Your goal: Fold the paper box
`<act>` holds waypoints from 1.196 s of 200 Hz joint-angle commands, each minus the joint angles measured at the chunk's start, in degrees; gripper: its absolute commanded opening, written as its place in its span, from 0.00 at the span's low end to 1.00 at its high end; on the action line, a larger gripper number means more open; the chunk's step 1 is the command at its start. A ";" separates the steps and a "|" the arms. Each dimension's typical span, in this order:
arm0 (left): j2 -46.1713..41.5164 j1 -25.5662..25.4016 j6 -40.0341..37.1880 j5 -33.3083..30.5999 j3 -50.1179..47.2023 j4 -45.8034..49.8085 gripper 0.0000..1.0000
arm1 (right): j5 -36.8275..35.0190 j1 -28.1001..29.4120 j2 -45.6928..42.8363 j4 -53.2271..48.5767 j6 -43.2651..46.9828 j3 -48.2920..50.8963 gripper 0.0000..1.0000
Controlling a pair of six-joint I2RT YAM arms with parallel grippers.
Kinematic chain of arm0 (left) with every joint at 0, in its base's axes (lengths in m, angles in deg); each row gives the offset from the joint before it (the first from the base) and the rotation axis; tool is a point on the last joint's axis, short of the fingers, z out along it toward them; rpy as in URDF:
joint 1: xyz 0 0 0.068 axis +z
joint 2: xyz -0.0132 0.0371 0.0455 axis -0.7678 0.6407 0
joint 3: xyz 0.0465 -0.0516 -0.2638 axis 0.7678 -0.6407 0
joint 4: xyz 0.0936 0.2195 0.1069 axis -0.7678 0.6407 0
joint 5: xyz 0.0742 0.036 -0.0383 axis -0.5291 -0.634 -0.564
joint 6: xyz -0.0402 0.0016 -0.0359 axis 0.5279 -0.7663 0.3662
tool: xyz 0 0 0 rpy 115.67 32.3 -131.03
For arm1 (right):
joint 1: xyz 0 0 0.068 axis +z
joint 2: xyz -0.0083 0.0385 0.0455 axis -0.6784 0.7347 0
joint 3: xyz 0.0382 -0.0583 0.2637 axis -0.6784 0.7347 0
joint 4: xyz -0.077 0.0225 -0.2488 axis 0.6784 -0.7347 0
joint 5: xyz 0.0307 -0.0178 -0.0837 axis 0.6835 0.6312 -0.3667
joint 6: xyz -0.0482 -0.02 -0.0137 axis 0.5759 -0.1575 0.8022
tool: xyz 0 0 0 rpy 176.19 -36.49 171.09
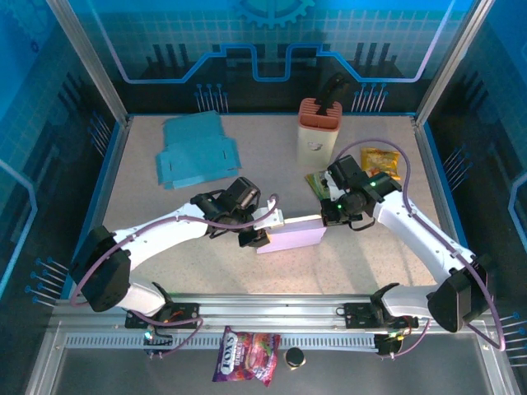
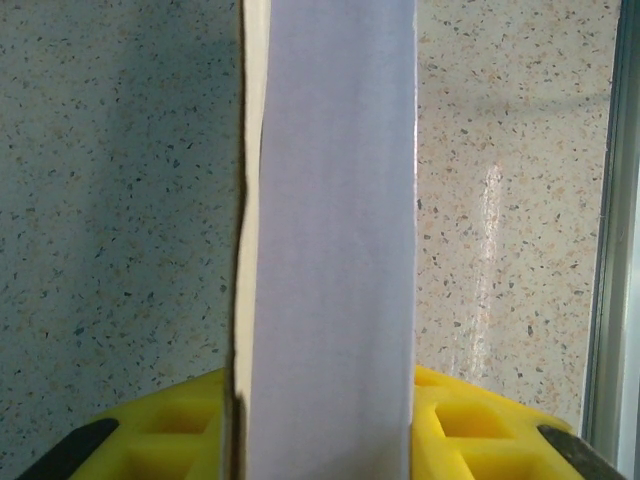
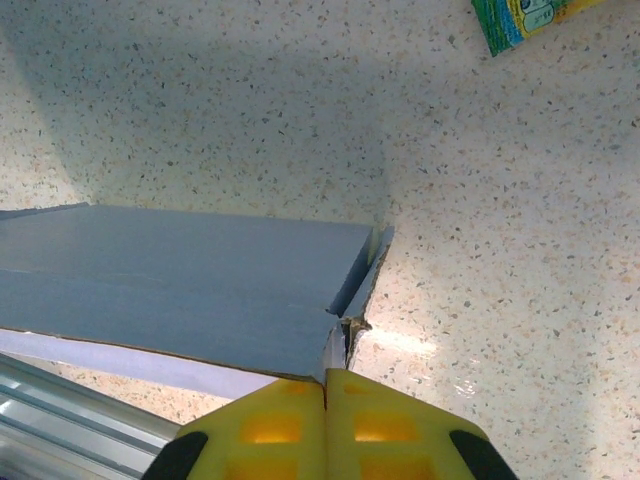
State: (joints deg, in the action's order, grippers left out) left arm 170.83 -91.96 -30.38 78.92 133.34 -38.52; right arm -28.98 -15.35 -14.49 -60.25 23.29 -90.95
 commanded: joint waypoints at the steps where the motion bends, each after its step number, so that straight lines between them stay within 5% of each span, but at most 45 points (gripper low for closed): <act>1: 0.09 0.58 1.37 0.88 0.18 0.80 0.20 | 0.30 0.30 -1.81 -3.12 -1.36 0.33 0.00; 102: -0.42 0.63 2.07 0.84 -0.20 0.18 0.25 | -4.00 2.15 -3.22 1.52 -2.12 5.37 0.00; 182: -6.84 1.69 7.93 -1.21 -4.57 -4.53 0.54 | -9.67 5.71 -3.76 1.90 -5.64 5.35 0.00; 239: -17.52 2.29 20.47 -5.93 -9.63 -9.46 0.68 | -11.87 8.76 -2.64 1.61 -9.99 3.58 0.00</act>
State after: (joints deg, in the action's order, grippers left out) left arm 157.45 -90.32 -17.66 76.01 125.36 -44.88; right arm -38.94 -8.20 -18.25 -56.10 16.45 -86.21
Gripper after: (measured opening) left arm 0.664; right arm 0.063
